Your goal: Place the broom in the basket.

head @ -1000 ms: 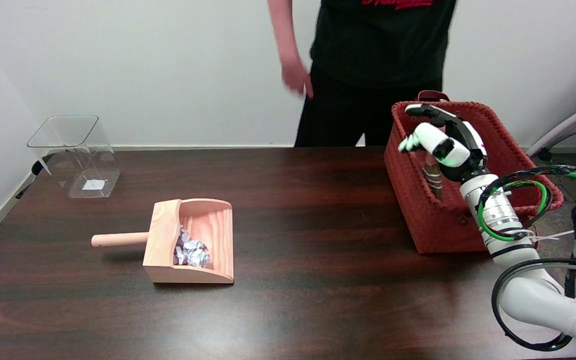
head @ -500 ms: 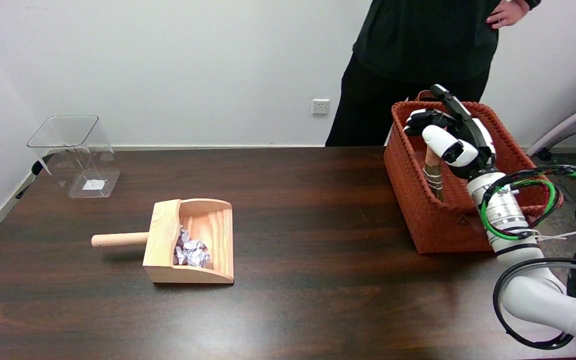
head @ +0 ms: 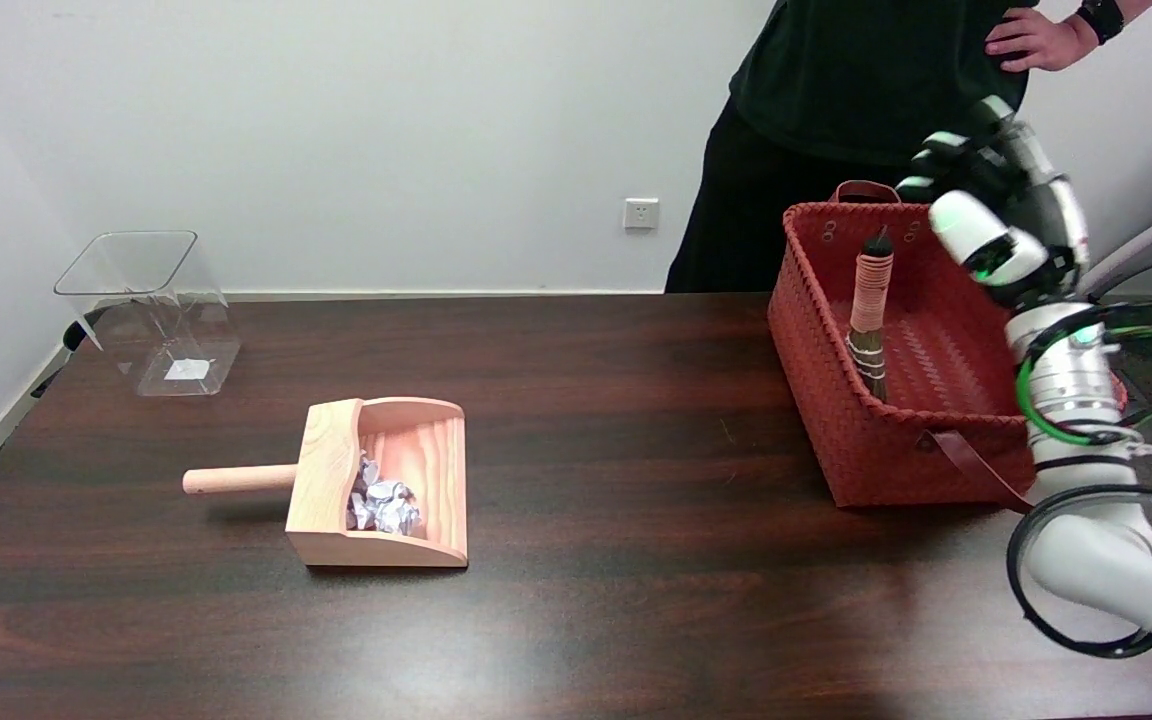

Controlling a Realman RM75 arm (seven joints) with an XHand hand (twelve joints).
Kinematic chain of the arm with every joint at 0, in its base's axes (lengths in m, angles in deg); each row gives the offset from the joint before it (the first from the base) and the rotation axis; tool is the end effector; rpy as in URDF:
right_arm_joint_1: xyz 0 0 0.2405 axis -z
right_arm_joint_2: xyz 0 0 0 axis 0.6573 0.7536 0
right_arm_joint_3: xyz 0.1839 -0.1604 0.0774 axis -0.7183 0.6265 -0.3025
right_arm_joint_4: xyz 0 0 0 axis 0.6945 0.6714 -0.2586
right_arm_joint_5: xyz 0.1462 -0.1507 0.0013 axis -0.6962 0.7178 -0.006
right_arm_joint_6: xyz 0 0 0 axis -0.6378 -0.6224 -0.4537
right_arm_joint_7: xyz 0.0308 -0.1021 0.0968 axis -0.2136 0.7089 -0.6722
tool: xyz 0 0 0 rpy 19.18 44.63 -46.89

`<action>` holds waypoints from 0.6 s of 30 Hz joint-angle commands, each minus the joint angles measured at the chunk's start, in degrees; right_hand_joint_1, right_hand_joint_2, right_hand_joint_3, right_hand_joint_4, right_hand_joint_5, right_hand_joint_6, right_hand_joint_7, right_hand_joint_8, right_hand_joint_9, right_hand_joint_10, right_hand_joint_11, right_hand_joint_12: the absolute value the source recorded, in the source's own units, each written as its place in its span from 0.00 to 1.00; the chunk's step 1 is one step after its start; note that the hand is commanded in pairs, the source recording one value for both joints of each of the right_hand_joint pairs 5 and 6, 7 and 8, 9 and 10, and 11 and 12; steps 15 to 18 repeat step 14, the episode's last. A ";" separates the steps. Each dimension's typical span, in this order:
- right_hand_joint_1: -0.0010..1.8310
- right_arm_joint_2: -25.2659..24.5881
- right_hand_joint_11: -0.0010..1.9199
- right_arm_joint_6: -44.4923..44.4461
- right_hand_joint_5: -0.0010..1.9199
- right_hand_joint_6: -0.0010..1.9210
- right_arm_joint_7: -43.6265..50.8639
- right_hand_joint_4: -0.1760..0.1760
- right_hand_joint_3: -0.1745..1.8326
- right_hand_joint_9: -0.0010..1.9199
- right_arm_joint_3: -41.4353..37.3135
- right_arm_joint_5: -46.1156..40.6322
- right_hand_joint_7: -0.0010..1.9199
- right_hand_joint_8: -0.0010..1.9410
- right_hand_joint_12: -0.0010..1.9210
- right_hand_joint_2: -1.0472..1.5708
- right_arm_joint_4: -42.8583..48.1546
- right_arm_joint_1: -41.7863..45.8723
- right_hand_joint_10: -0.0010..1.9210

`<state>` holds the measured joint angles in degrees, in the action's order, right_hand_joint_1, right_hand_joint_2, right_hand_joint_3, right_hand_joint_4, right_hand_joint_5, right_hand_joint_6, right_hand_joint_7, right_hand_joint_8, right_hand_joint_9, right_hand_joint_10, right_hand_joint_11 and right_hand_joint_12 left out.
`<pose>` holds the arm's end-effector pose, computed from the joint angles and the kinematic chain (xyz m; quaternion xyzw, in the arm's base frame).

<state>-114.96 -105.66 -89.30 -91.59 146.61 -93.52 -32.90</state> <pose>-0.2116 -0.2794 0.4892 0.4862 -0.2667 0.6825 0.4760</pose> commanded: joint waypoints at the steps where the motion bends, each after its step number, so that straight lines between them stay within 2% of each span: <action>1: 0.56 -0.07 0.41 -2.89 0.14 0.14 -0.09 0.50 0.67 0.38 -14.23 4.21 0.38 0.38 0.41 0.47 -0.69 0.73 0.38; 5: 0.54 -0.06 0.45 -2.57 0.20 0.20 -0.09 0.50 0.66 0.46 -14.43 5.36 0.46 0.46 0.45 0.52 -1.05 0.64 0.46; 9: 0.54 -0.14 0.47 -2.71 0.23 0.23 -0.09 0.50 0.66 0.50 -13.47 4.11 0.50 0.50 0.47 0.52 -0.76 0.64 0.50; 10: 0.54 1.07 0.48 -7.31 0.24 0.24 -5.57 0.50 0.66 0.51 -21.63 15.79 0.51 0.51 0.48 0.52 -3.88 1.56 0.51; 11: 0.54 0.14 0.48 -3.99 0.24 0.24 -1.36 0.50 0.66 0.51 -15.17 6.59 0.52 0.51 0.48 0.52 -1.39 0.85 0.51; 12: 0.53 -0.14 0.49 -2.92 0.25 0.25 -0.09 0.50 0.67 0.52 -13.24 3.91 0.52 0.52 0.49 0.52 -0.65 0.70 0.52; 18: 0.53 -0.20 0.50 -3.10 0.25 0.25 -0.09 0.50 0.67 0.53 -12.91 4.00 0.53 0.52 0.49 0.52 -0.38 0.78 0.53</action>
